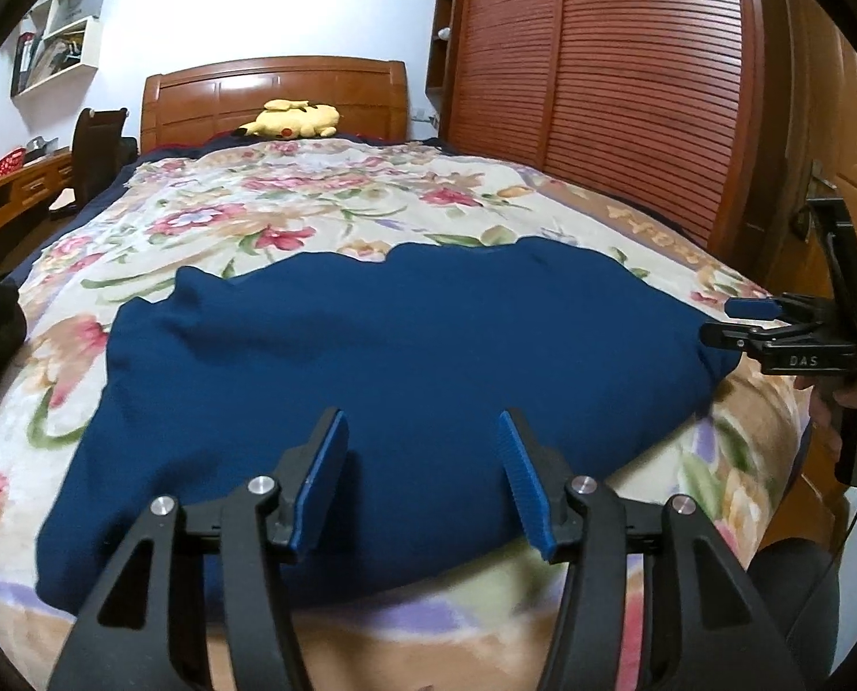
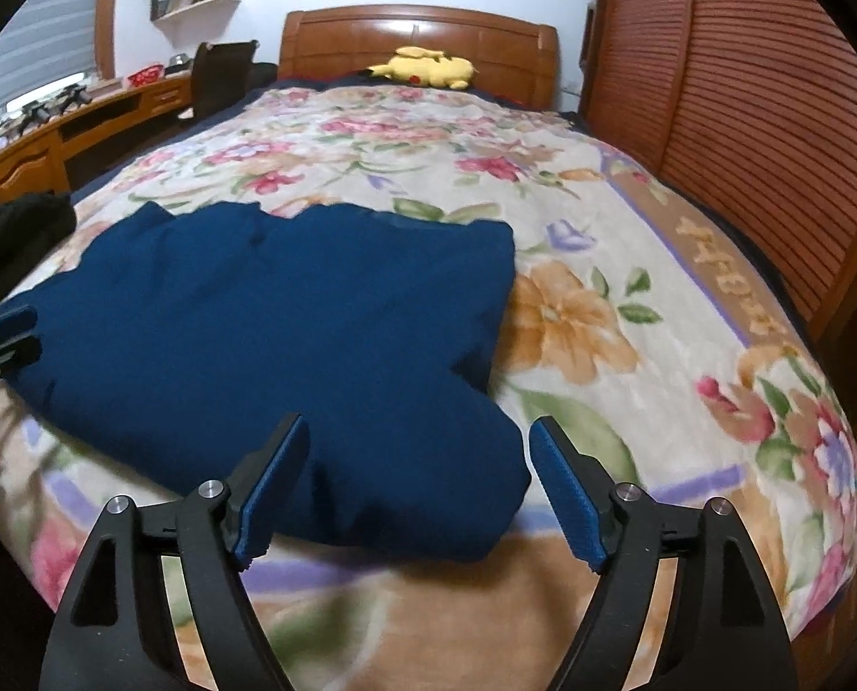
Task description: Fold large clothes
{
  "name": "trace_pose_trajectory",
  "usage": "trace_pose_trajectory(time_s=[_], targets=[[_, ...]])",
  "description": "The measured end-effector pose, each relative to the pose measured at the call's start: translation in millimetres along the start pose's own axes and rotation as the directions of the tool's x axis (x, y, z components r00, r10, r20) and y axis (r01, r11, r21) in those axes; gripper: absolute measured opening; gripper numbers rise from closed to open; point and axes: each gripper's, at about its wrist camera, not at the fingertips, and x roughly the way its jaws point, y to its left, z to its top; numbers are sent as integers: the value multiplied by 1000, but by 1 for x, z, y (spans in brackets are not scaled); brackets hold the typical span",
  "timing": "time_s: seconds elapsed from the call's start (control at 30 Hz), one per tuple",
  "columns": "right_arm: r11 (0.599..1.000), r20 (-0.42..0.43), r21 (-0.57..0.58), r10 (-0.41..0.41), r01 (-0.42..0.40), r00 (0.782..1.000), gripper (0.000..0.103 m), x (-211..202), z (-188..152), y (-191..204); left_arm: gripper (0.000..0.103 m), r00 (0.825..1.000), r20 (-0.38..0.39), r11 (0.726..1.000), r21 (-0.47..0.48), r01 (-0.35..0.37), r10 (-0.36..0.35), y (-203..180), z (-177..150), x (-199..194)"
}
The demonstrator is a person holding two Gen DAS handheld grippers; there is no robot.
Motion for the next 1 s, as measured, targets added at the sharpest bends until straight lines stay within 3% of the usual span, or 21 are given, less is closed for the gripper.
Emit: trace_pose_trajectory(time_s=[0.13,0.33,0.43,0.5,0.63,0.73,0.77,0.87,1.0], targets=[[999,-27,29,-27,28,999,81,14,-6,-5,54,1000,-29,1000,23,-8,8,-5,-2,8],[995,-86,103,3,6,996,86,35,-17,-14,54,995,-96,999,47,-23,27,-9,-11,25],[986,-106,163,52,-34,993,86,42,-24,-18,54,994,-108,999,35,-12,15,-8,-12,28],[974,-112,199,128,-104,985,86,46,-28,-20,55,993,-120,1000,22,4,-1,-6,-13,30],[969,-103,209,156,-132,982,84,47,-29,-17,55,991,-133,1000,23,13,-10,-5,-13,33],[952,-93,246,210,-182,973,68,48,-30,-20,55,991,-131,999,28,15,-11,-6,-13,32],[944,-85,252,241,-213,967,55,47,-29,-19,55,991,-131,999,30,15,-11,-6,-14,31],[955,-69,203,234,-217,970,31,37,-23,-10,55,991,-130,999,32,18,-13,-4,-13,28],[975,-4,105,198,-196,980,25,9,5,4,55,995,-102,1000,24,13,-10,4,-11,14]])
